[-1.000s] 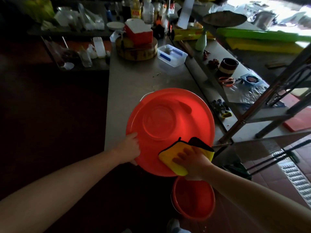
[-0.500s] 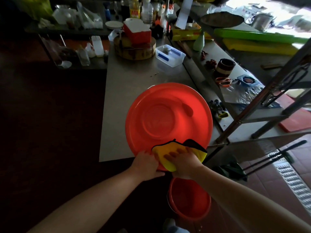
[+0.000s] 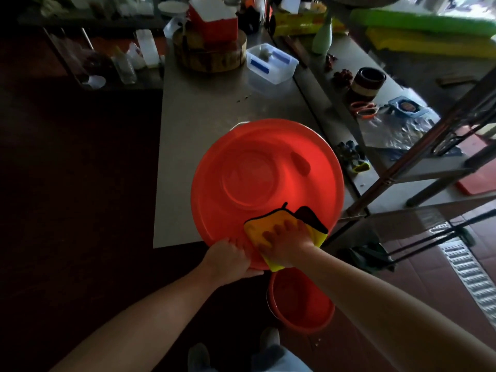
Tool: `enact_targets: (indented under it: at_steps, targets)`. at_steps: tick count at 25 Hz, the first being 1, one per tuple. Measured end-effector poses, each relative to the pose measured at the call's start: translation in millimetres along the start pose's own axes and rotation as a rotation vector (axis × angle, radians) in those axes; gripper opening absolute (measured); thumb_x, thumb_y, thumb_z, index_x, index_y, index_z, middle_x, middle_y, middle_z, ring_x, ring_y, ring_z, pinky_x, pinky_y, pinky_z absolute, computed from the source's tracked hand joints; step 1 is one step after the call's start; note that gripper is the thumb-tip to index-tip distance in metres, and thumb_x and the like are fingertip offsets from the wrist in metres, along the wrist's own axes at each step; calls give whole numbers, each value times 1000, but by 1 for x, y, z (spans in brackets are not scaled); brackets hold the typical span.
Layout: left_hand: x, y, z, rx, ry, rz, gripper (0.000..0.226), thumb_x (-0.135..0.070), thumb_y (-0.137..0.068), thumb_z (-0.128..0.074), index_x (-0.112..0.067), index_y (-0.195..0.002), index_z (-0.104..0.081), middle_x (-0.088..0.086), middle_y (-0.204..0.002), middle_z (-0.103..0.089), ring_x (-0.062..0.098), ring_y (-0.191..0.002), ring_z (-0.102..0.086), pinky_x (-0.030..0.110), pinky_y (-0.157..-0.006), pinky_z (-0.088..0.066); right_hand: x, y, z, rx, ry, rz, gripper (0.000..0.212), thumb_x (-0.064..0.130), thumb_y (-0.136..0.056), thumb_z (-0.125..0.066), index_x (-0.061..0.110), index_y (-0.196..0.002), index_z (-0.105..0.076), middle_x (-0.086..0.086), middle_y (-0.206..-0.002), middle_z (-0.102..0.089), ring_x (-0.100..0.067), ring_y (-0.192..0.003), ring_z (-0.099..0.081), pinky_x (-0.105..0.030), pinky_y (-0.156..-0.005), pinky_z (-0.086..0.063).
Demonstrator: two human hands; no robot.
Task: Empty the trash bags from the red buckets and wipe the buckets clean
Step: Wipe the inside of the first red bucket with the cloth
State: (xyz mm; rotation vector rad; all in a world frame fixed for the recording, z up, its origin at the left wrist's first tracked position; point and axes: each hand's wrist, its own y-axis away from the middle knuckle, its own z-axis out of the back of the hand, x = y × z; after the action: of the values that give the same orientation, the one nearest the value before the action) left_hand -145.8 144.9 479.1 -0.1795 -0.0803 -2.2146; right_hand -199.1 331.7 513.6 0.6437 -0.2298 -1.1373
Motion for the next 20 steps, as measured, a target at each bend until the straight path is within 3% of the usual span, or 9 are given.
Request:
enact_targets:
  at_steps: [5,8,11,13,17,20]
  targets:
    - [-2,5,-12,-20,-8,-40,73,-77,-87,-40,-14,-65,-68,8,-64,-67,24,-58,-63,28,-59,-46,11,-42,-18,-48,-107,2,63,68,-97,-20,40,-151,-33,-1,-159,-33,-32,-148,-23,-59,-117,-13]
    - [-9,8,-23,-22,6,-31,78,-75,-90,-37,-7,-76,-73,15,-76,-71,30,-70,-68,34,-69,-52,14,-68,-31,-87,-130,-15,66,67,-94,-14,38,-148,-40,-3,-156,-38,-34,-147,-27,-59,-116,-15]
    - [-13,10,-23,20,-26,-23,83,-76,-92,-35,-4,-84,-75,22,-90,-74,34,-83,-72,38,-78,-56,6,-92,-38,-307,-169,27,65,55,-90,-23,18,-117,-70,-16,-123,-63,-40,-123,-55,-60,-108,-34]
    - [-14,10,-19,37,-41,-20,85,-77,-93,-32,-3,-86,-74,24,-93,-74,35,-86,-72,40,-81,-57,-15,-112,-39,-333,-191,-59,58,50,-83,-35,12,-103,-74,-17,-116,-66,-37,-118,-58,-51,-108,-37]
    - [-19,4,-17,55,-51,-23,89,-76,-94,-25,-1,-88,-73,25,-97,-73,36,-90,-73,43,-85,-58,-44,-125,-33,-291,-207,-199,61,49,-81,-58,12,-129,-65,-17,-146,-49,-35,-141,-35,-44,-117,-17]
    - [-23,4,-21,42,-77,-57,90,-74,-95,-22,0,-90,-73,26,-100,-73,36,-93,-73,44,-88,-57,-23,-120,-44,-149,-111,-83,67,54,-92,-54,21,-150,-44,-15,-161,-29,-40,-152,-14,-57,-121,1]
